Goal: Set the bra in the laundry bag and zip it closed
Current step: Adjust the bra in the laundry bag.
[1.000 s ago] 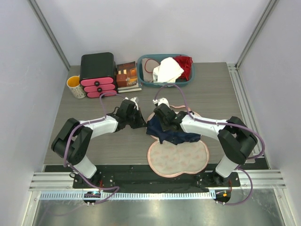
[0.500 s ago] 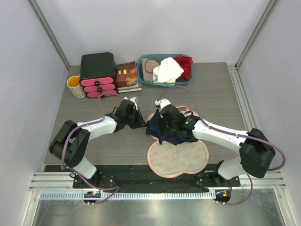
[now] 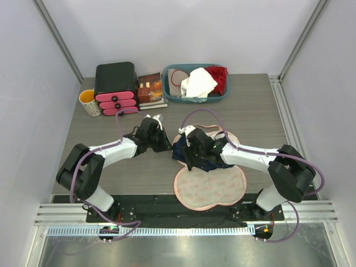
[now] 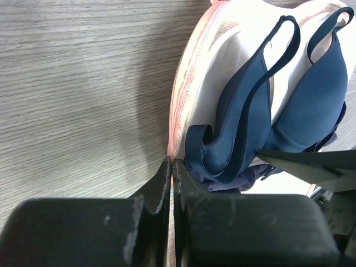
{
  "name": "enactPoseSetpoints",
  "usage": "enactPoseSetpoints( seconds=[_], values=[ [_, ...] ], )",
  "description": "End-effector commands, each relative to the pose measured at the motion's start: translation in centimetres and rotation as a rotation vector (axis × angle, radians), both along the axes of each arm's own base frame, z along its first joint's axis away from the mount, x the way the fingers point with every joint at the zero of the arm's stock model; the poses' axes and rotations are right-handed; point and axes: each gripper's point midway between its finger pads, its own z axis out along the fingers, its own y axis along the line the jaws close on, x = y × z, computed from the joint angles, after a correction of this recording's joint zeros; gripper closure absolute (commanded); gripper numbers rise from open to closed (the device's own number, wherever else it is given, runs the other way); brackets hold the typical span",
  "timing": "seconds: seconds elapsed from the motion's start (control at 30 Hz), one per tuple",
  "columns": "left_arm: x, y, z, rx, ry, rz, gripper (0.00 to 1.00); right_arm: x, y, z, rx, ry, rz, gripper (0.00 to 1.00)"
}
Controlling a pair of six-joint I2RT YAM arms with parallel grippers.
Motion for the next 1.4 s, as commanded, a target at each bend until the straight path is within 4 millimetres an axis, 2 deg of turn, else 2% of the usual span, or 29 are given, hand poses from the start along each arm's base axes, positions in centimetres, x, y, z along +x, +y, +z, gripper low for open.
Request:
enactPoseSetpoints(
  seconds=[0.0,0.07,0.1,0.2,0.33,0.37,0.47,0.7,0.87,1.0,1.2,1.27,1.37],
  values=[
    [-0.1,-0.2,1.3,-0.013,-0.037,-0.022,1.00,0.9,1.0,0.4,0.011,-0.046,0.033,0.46],
    [0.0,-0.2,1.3,-0.014,-0.038,-0.022,1.00,0.9,0.9,0.3,0.009,-0.044,0.029,0.50],
    [-0.1,-0.2,1.4,-0.014,-0.038,-0.022,1.00,0.9,0.8,0.1,0.006,-0.045,0.027,0.58],
    [-0.1,-0.1,1.4,-0.012,-0.038,-0.022,1.00,1.2,0.4,0.1,-0.007,-0.058,0.003,0.72],
    [-0.3,0.1,1.0,-0.001,-0.035,-0.021,1.00,1.8,-0.3,1.1,-0.030,-0.096,-0.020,0.86],
    [-0.3,0.2,0.9,0.002,-0.034,-0.021,1.00,1.9,-0.7,1.1,-0.052,-0.108,-0.023,0.92],
    [-0.4,0.4,0.8,0.007,-0.037,-0.015,1.00,2.7,-1.7,1.7,-0.103,-0.151,-0.050,0.99],
    [-0.6,0.9,0.6,0.030,-0.039,-0.011,1.00,3.1,-3.4,1.8,-0.190,-0.176,-0.058,0.99],
    [-0.5,1.1,0.5,0.042,-0.041,-0.013,1.00,3.2,-3.7,2.2,-0.180,-0.189,-0.093,0.99],
    [-0.6,1.0,0.5,0.039,-0.041,-0.013,1.00,4.2,-4.4,3.5,-0.194,-0.242,-0.161,0.99],
    [-0.6,1.1,0.6,0.040,-0.044,-0.011,1.00,5.5,-5.0,6.0,-0.213,-0.344,-0.160,0.99],
    [-0.5,1.0,0.6,0.037,-0.043,-0.012,1.00,5.7,-4.7,6.0,-0.231,-0.350,-0.127,0.99],
    [-0.5,1.0,0.7,0.036,-0.045,-0.014,1.00,4.9,-4.2,4.6,-0.249,-0.301,-0.060,0.99]
  ],
)
